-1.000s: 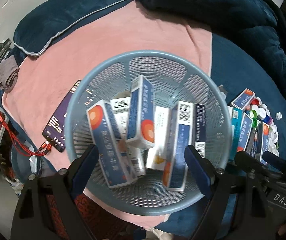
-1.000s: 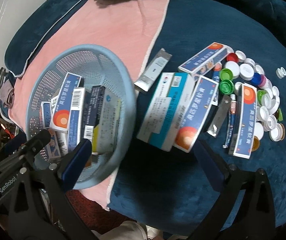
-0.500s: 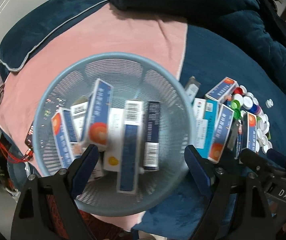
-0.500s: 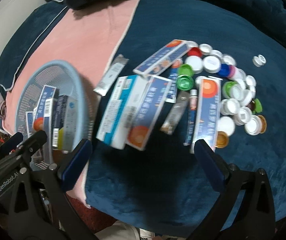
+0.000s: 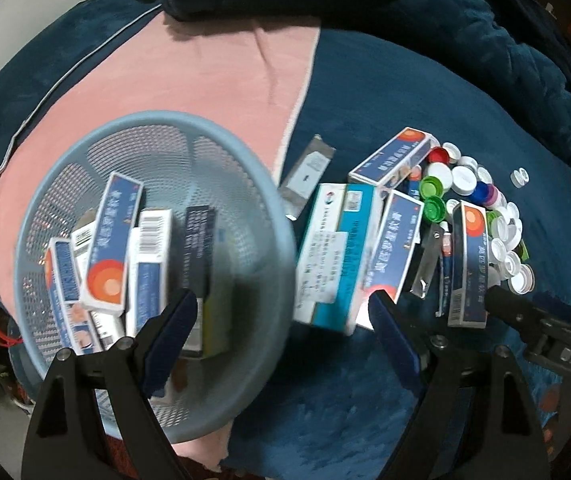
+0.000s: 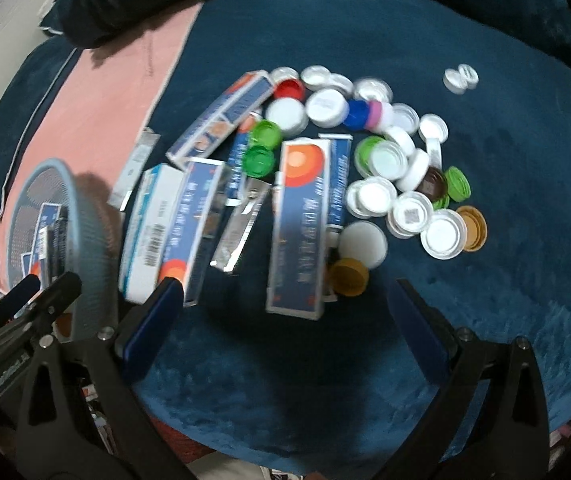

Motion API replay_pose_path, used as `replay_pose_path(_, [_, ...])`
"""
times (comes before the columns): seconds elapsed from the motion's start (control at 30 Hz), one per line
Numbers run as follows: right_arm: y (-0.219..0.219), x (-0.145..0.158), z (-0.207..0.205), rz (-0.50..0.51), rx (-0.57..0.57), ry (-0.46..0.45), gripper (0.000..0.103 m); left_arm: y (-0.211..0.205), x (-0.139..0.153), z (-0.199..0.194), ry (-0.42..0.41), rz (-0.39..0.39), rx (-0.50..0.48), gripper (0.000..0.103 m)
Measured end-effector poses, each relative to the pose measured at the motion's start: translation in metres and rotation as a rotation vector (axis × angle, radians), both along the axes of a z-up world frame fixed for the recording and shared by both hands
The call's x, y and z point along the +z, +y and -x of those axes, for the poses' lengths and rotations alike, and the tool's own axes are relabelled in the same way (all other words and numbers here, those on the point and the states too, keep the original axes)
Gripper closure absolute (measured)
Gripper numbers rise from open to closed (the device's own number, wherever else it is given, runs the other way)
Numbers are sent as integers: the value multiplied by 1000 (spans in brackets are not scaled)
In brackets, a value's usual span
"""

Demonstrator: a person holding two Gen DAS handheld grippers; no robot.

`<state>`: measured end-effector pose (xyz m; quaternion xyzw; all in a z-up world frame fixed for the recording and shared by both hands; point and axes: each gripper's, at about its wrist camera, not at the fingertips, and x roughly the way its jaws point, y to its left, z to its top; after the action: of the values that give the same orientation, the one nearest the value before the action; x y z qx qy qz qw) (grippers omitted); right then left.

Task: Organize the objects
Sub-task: 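Withdraw both tools from the basket back toward the medicine pile, then grasp a blue-and-white ointment box with the right tool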

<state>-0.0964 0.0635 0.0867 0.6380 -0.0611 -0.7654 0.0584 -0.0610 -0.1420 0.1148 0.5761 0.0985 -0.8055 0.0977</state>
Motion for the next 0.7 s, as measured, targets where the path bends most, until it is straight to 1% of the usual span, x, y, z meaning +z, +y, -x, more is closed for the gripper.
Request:
replay_pose_path(0.1, [3, -13, 8, 3, -9, -20, 0, 4, -4, 5, 0, -4, -9, 14])
replay_pose_path(0.33, [1, -35, 24, -11, -15, -36, 1, 8, -12, 16, 6, -20, -25, 14])
replay_pose_path(0.4, [2, -40, 27, -4, -23, -35, 2, 12, -14, 20, 8, -19, -40, 14])
replay_pose_path(0.43, [4, -40, 29, 4, -28, -31, 8, 14, -15, 22, 10, -18, -48, 14])
replay_pose_path(0.47, [5, -41, 30, 5, -28, -33, 23, 16, -15, 23, 12, -17, -56, 14])
replay_pose_path(0.5, [6, -42, 31, 7, -25, -40, 32, 19, -16, 24, 12, -16, -65, 14])
replay_pose_path(0.57, [7, -43, 32, 30, -18, -51, 59, 25, -17, 27, 16, -19, -83, 14])
replay_pose_path(0.6, [10, -43, 31, 49, -19, -55, 60, 29, -18, 27, 16, -21, -90, 14])
replay_pose_path(0.7, [20, -36, 30, 73, -39, -34, 61, 42, -19, 30, 19, 11, -122, 14])
